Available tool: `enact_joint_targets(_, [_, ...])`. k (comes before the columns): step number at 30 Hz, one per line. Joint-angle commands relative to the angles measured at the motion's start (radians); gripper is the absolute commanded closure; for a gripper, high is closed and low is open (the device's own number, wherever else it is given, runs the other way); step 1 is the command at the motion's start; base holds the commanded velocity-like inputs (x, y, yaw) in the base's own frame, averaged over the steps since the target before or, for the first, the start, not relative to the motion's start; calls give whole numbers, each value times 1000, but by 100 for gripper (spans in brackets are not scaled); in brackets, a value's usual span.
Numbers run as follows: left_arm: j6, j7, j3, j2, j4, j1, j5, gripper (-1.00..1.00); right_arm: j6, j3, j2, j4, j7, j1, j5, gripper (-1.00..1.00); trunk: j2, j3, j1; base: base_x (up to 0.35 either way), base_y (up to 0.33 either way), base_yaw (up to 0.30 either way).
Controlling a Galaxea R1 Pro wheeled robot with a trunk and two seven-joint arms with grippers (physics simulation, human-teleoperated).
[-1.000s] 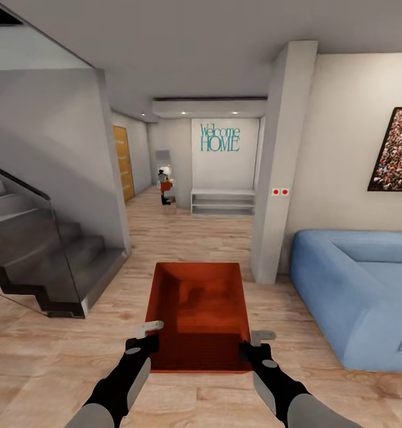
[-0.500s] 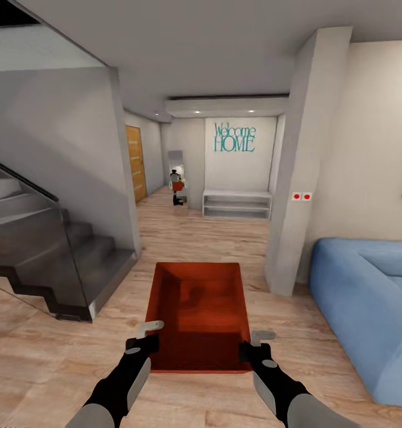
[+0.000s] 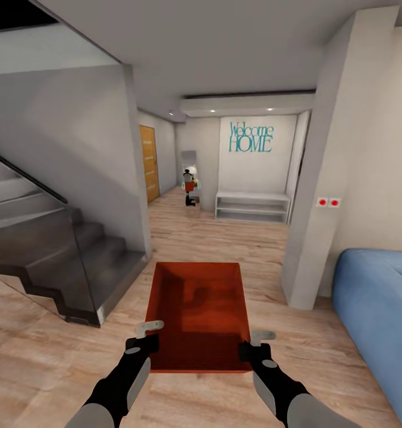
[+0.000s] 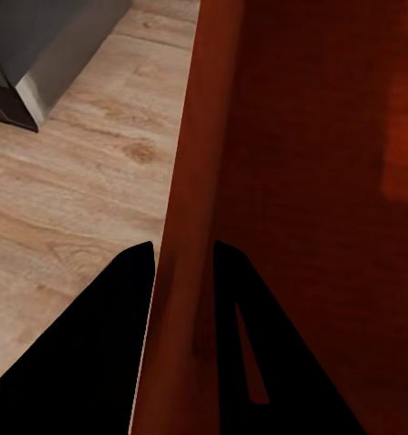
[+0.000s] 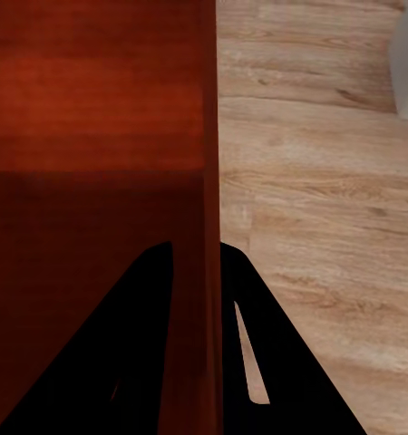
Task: Move the two storage containers from the living room to the garage. In the garage, place one container on the floor and stack the other container on top of it (either order is fine).
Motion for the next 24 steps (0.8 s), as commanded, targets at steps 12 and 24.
enact_joint_targets(12, [6, 12, 26, 5, -1, 0, 11, 100, 2, 10, -11, -2, -7, 0, -5, 100, -1, 0, 1, 321, 0, 1])
enact_joint_targets(24, [6, 12, 26, 5, -1, 0, 11, 100, -3, 10, -11, -2, -7, 0, -5, 100, -1, 0, 1, 321, 0, 0])
